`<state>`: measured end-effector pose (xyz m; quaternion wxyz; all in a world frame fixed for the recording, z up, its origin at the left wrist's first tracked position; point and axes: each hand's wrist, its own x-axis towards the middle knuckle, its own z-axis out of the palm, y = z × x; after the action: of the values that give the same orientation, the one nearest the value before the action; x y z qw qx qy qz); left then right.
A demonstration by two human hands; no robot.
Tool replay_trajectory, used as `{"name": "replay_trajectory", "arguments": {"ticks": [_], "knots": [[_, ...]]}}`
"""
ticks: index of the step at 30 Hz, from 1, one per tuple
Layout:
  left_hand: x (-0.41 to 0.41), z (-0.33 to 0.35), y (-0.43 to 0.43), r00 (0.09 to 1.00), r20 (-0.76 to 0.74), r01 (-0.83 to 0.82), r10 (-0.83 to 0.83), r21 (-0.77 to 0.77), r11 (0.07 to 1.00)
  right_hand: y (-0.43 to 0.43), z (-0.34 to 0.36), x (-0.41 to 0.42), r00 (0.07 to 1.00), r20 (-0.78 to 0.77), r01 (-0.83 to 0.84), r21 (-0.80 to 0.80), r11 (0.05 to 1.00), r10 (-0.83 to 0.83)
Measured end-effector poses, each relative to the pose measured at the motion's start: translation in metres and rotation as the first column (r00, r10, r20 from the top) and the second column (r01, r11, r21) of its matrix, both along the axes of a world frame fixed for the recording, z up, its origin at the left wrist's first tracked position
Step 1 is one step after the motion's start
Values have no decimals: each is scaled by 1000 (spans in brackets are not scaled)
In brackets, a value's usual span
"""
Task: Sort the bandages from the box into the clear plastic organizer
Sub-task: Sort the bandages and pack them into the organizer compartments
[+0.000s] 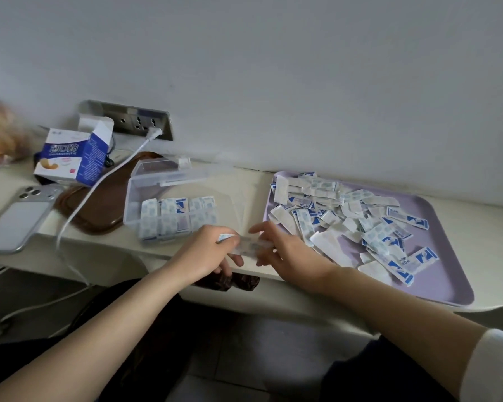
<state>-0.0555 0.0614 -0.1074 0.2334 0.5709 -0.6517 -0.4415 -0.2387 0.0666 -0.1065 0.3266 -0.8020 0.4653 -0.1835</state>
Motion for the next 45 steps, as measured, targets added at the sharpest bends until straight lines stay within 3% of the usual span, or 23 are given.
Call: {"name": "replay_trajectory", "arguments": {"ticks": [4,9,12,17,26,30,33,35,41,45], "knots": [[17,11,0,997,58,50,-52,43,998,0,-1,9,956,-257,-208,-246,947,143],[34,16,1,992,64,99,-110,153,983,0,5,23,937,-332,-304,-635,710,104],[45,21,-2,993,43,106,-114,158,982,-4,9,33,950,-286,-297,-695,655,128],[52,20,-7,992,35,112,-118,131,985,-8,8,45,914,-342,-404,-714,572,220],[60,37,-13,997,58,60,-50,-171,983,-23,19,42,972,-179,-235,-731,640,152],[73,37,-21,994,73,-53,75,-261,964,-39,22,49,990,-112,-141,-732,666,86],[85,37,-23,960,208,-105,186,-348,932,-58,33,61,999,18,32,-696,717,-28],[90,34,-23,913,362,-12,186,-434,901,-72,41,67,992,49,117,-670,733,-114],[90,28,-25,835,534,154,133,-459,875,-105,55,78,966,-18,179,-676,715,-258],[89,26,-29,797,589,185,131,-445,876,-118,45,84,895,-326,72,-570,818,-305]]}}
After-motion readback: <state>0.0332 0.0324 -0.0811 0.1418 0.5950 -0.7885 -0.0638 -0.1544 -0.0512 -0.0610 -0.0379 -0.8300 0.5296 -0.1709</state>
